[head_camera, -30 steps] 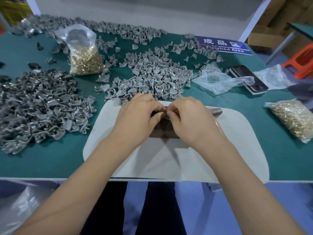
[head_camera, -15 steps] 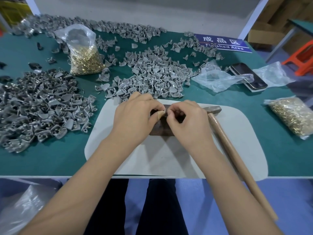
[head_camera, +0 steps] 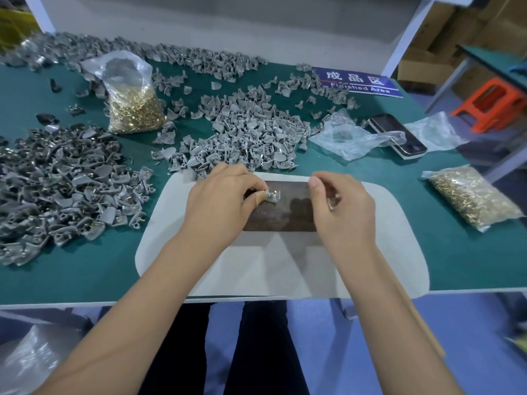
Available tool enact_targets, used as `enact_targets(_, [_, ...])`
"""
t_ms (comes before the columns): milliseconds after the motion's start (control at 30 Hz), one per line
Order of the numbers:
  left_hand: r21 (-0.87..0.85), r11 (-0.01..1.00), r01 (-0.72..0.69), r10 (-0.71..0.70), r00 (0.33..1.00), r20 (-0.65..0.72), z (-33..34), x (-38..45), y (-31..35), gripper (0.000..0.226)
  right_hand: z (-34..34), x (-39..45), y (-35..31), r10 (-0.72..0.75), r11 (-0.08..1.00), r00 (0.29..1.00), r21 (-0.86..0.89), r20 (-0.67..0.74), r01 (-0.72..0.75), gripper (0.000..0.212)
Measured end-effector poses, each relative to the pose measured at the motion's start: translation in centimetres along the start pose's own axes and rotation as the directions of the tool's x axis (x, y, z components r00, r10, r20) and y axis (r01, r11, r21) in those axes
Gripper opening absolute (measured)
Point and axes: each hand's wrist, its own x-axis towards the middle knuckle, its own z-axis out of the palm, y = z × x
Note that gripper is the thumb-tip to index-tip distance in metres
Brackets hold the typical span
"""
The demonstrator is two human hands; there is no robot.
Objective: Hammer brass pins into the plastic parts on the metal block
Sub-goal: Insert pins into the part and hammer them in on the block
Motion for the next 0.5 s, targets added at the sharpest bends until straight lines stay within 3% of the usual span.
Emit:
enact_targets(33, [-0.004, 1.0, -0.003, 0.003, 1.0, -0.005, 0.0, -0.1, 0.0, 0.009, -0.8, -0.2, 0.8, 0.067, 0.991, 0.996, -0.11, -0.057, -0.073, 0.017])
enact_targets(100, [-0.005, 1.0, -0.003, 0.003, 1.0, -0.015, 0.1, -0.1, -0.1, 0.009, -1.9, -0.7, 2.4, 0.222, 0.897, 0.974, -0.385, -0.037, -0.219, 0.026])
enact_targets(167, [0.006, 1.0, -0.003, 0.003, 1.0, -0.017, 0.1, -0.1, 0.0, 0.01, -2.4, -1.5, 3.4, 0.344, 0.774, 0.935, -0.59, 0.085, -0.231, 0.036])
enact_targets(233, [0.024, 1.0, -0.002, 0.002, 1.0, -0.019, 0.1, 0.1, 0.2, 0.01, -2.7, -1.6, 3.9, 0.376, 0.733, 0.911, -0.655, 0.169, -0.181, 0.036])
enact_targets(367, [0.043, 0.999, -0.002, 0.003, 1.0, -0.013, 0.1, 0.1, 0.5, 0.011, -3.6, -0.5, 3.5, 0.367, 0.76, 0.912, -0.624, 0.182, -0.181, 0.034])
enact_targets(433, [0.041, 0.999, 0.002, -0.002, 1.0, -0.013, 0.2, 0.1, 0.7, 0.011, -4.4, -0.2, 3.1, 0.321, 0.844, 0.935, -0.494, 0.152, -0.21, 0.031])
enact_targets(500, [0.041, 0.999, 0.007, -0.007, 1.0, -0.015, 0.2, 0.1, 0.8, 0.012, -5.2, 0.3, 2.5, 0.333, 0.923, 0.93, -0.257, 0.159, -0.286, 0.033])
